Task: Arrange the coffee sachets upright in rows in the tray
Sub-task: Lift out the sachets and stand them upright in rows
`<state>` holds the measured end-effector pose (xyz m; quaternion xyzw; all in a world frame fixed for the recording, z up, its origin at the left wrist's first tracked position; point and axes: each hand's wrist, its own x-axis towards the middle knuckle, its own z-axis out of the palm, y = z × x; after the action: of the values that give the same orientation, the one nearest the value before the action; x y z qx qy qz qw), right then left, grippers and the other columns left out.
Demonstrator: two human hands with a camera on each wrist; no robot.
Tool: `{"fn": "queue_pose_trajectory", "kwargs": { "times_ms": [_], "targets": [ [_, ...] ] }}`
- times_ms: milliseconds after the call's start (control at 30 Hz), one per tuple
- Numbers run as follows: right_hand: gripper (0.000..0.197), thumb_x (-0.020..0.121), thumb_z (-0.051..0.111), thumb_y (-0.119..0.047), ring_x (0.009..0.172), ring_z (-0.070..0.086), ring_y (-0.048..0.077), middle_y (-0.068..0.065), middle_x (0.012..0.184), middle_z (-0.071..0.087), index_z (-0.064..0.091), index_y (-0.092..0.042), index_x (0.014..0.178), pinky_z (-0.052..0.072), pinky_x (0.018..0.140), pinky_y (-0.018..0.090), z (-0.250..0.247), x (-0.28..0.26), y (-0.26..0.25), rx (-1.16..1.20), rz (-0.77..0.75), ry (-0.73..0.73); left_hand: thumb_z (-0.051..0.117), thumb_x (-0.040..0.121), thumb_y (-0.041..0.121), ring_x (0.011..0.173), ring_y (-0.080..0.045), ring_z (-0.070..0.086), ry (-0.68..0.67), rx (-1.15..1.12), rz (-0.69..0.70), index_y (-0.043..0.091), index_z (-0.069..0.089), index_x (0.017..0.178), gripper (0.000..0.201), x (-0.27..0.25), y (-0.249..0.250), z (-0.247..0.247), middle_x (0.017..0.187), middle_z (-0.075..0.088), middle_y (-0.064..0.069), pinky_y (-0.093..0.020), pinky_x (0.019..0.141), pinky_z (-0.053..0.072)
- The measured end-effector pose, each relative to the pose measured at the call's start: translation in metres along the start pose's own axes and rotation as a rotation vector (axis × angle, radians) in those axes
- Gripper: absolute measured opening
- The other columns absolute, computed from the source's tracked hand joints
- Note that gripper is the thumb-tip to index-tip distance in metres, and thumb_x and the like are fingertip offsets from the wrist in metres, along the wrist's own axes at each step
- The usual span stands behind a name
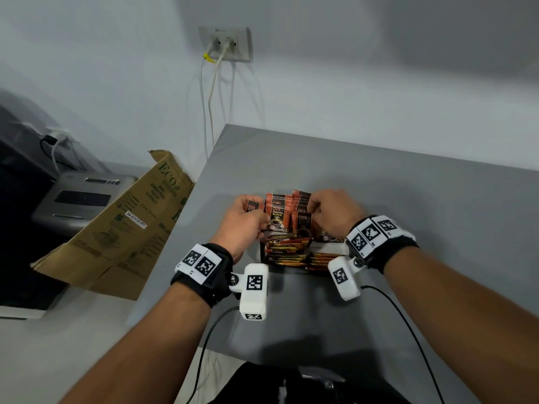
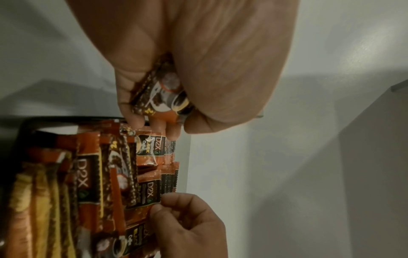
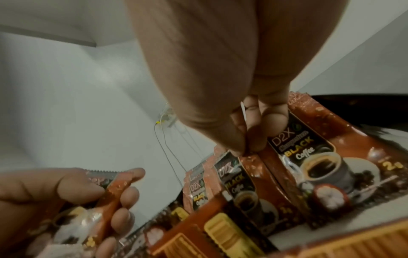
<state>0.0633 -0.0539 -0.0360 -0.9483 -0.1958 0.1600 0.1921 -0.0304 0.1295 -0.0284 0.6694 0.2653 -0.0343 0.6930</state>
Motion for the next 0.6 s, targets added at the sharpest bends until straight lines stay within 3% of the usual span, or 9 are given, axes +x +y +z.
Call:
{"fn": "queue_pose_trajectory", "kwargs": {
  "times_ms": [133,200,400,500,567,600],
  "targets": [
    [0.019,0.093,0.057,-0.005,0.083,0.066,0.022,0.007,0.104,0.069,0.071,-0.016,0.099,0.052,0.067,0.027,0.004,0.003,0.002,0.015,0.012,0.006,0.048,0.087,-0.01,0.061,-0.011,0.059,-0.009,-0.009,-0.004,0.014,0.053,0.104,0.03,0.001,-0.001,0.003,0.084,0.063,-0.008,-0.029,0.059,0.05],
    [0.018,0.093,0.057,-0.006,0.086,0.066,0.022,0.007,0.105,0.069,0.071,-0.016,0.1,0.053,0.071,0.029,0.004,0.003,0.003,0.015,0.011,0.01,0.048,0.087,-0.01,0.061,-0.01,0.06,-0.014,0.003,0.0,0.015,0.052,0.104,0.03,0.002,-0.002,0.005,0.085,0.063,-0.007,-0.028,0.058,0.05],
    [0.017,0.093,0.058,-0.006,0.09,0.063,0.021,0.006,0.106,0.069,0.071,-0.014,0.101,0.05,0.074,0.028,0.003,0.001,0.005,-0.001,0.009,0.011,0.045,0.082,-0.014,0.077,-0.022,0.06,-0.051,0.027,0.025,0.021,0.051,0.104,0.041,-0.001,0.001,0.011,0.095,0.06,-0.008,-0.029,0.053,0.05],
    [0.014,0.091,0.062,-0.011,0.092,0.065,0.019,0.004,0.102,0.07,0.072,-0.014,0.101,0.053,0.08,0.029,-0.006,-0.002,0.003,0.047,-0.023,0.059,0.05,0.08,-0.013,0.078,-0.03,0.06,-0.086,0.044,0.063,0.02,0.051,0.106,0.042,-0.002,0.001,0.011,0.094,0.062,-0.016,-0.04,0.064,0.052],
    [0.011,0.089,0.065,-0.019,0.089,0.066,0.014,-0.003,0.094,0.07,0.073,-0.017,0.097,0.05,0.076,0.022,-0.015,-0.005,-0.006,0.151,-0.076,0.113,0.06,0.078,-0.012,0.077,-0.028,0.062,-0.123,0.056,0.117,0.021,0.052,0.107,0.045,-0.003,0.002,0.012,0.094,0.065,-0.014,-0.047,0.07,0.053],
    [0.011,0.088,0.067,-0.023,0.086,0.066,0.01,-0.007,0.091,0.071,0.074,-0.02,0.096,0.048,0.074,0.019,-0.019,-0.007,-0.013,0.216,-0.109,0.108,0.064,0.077,-0.014,0.076,-0.024,0.063,-0.142,0.055,0.142,0.022,0.052,0.108,0.048,-0.003,0.002,0.014,0.093,0.066,-0.011,-0.044,0.071,0.054]
  ]
}}
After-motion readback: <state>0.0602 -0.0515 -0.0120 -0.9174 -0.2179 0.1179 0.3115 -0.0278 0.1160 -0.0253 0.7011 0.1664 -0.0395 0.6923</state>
